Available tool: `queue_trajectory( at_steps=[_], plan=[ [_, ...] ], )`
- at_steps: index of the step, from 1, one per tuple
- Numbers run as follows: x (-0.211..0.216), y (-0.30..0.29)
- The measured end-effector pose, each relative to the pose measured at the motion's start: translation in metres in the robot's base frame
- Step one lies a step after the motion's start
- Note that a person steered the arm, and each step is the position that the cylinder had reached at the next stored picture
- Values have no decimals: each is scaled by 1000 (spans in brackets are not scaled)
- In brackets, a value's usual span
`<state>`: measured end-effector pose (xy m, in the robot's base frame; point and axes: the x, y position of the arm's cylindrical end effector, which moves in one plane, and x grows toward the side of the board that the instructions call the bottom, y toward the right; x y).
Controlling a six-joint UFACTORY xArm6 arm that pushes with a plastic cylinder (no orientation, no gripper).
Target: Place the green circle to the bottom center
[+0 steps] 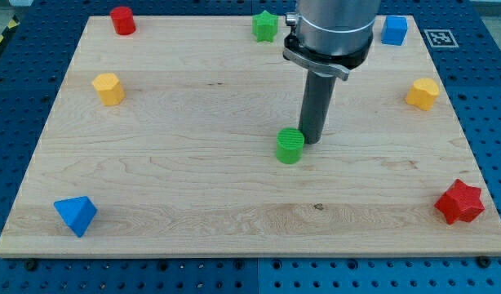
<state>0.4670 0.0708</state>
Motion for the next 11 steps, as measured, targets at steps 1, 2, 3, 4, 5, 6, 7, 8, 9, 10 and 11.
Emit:
queue_trajectory(
  at_steps=[1, 2, 3, 4, 5, 6, 7, 8, 9, 10, 11],
  plan=[
    [0, -24],
    [0, -38],
    [6, -44],
    [10, -52],
    [17, -62],
    [21, -77],
    [28, -86],
    [54, -84],
    [79, -84],
    [71, -84],
    [18, -79]
  ],
)
